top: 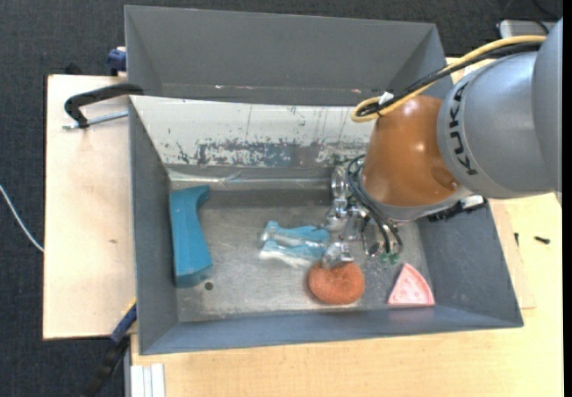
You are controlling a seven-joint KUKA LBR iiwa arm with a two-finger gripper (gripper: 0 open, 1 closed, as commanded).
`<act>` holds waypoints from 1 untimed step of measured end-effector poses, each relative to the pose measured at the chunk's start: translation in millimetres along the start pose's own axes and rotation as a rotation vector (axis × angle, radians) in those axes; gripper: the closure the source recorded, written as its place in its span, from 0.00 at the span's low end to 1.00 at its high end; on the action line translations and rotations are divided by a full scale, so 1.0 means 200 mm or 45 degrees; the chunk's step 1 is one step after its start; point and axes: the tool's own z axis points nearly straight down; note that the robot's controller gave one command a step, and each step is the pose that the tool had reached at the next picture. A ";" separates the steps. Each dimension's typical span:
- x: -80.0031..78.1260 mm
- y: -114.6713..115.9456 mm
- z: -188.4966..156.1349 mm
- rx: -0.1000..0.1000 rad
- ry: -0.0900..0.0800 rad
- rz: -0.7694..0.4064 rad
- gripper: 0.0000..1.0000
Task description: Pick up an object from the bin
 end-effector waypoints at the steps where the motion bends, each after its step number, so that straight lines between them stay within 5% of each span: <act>1: 0.00 0.00 0.00 0.000 0.000 0.000 1.00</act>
Offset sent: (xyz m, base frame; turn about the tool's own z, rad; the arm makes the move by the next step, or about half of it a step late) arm 0.0059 -0.0085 0.1372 0.0591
